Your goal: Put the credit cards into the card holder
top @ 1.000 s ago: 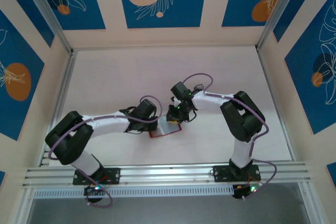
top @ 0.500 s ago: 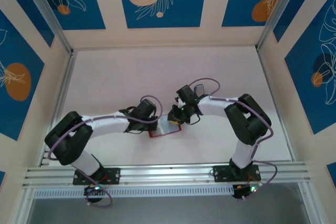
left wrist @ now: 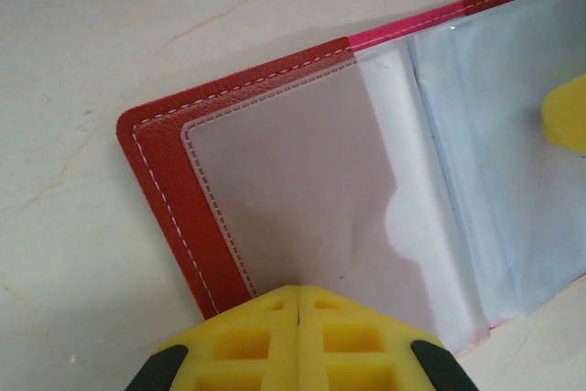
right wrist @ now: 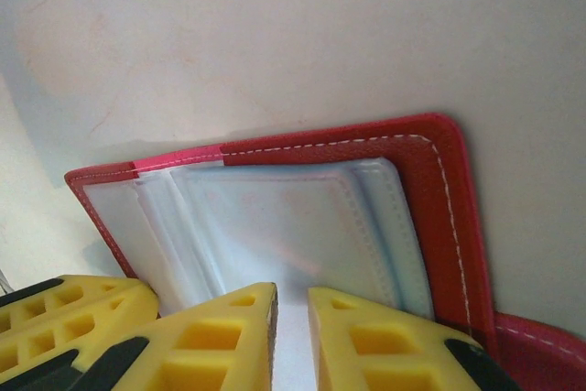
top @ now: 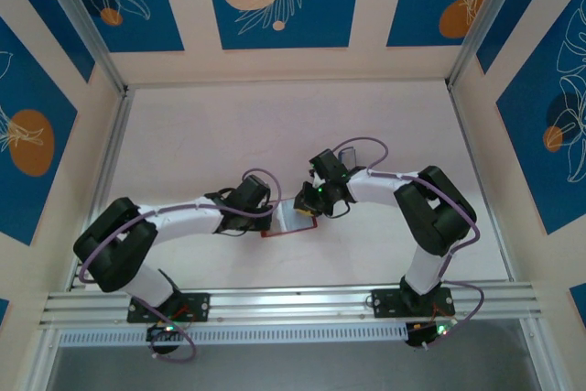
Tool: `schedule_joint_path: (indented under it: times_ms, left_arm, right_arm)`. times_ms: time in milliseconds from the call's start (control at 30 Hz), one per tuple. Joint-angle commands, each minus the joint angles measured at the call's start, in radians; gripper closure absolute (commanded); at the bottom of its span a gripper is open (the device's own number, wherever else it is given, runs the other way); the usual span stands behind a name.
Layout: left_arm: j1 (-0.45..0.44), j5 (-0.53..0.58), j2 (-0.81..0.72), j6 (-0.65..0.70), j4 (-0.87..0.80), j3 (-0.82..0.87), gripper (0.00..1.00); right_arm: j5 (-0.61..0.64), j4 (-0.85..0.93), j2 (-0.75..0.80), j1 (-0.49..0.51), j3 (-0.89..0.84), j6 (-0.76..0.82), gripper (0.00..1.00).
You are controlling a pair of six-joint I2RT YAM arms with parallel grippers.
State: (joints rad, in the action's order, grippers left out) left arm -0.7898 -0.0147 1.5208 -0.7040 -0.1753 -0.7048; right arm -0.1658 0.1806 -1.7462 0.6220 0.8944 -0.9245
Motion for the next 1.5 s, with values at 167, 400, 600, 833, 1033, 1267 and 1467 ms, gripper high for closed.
schedule_joint_path:
  times_ms: [167, 400, 600, 833, 1033, 1267, 1467]
  left_arm:
    - [-0.019, 0.044, 0.009, -0.001, -0.018, 0.034, 1.0]
    - [-0.029, 0.035, 0.019, -0.002, 0.013, 0.045, 1.0]
    - [-0.037, 0.028, 0.04, 0.003, 0.02, 0.029, 1.0]
    - [-0.042, 0.018, 0.036, -0.001, 0.035, 0.039, 1.0]
    - [-0.047, 0.007, 0.047, -0.011, 0.054, 0.036, 1.0]
    - [-0.051, -0.001, 0.054, -0.014, 0.059, 0.028, 1.0]
    - [-0.053, -0.014, 0.067, -0.022, 0.075, 0.031, 1.0]
  right_arm:
    - [0.168, 0.223, 0.077, 0.008, 0.03, 0.063, 0.77]
    - [0.147, 0.355, 0.099, -0.008, 0.185, 0.185, 0.68]
    - [0.177, 0.416, 0.158, -0.077, 0.234, 0.241, 0.68]
    - [0.162, 0.425, 0.201, -0.354, 0.257, 0.318, 0.79]
    - [0.029, 0.343, 0.115, -0.51, 0.274, 0.335, 0.77]
    - [-0.026, 0.303, 0.015, -0.562, 0.312, 0.339, 0.76]
    - [-0.086, 0.26, -0.047, -0.573, 0.334, 0.33, 0.76]
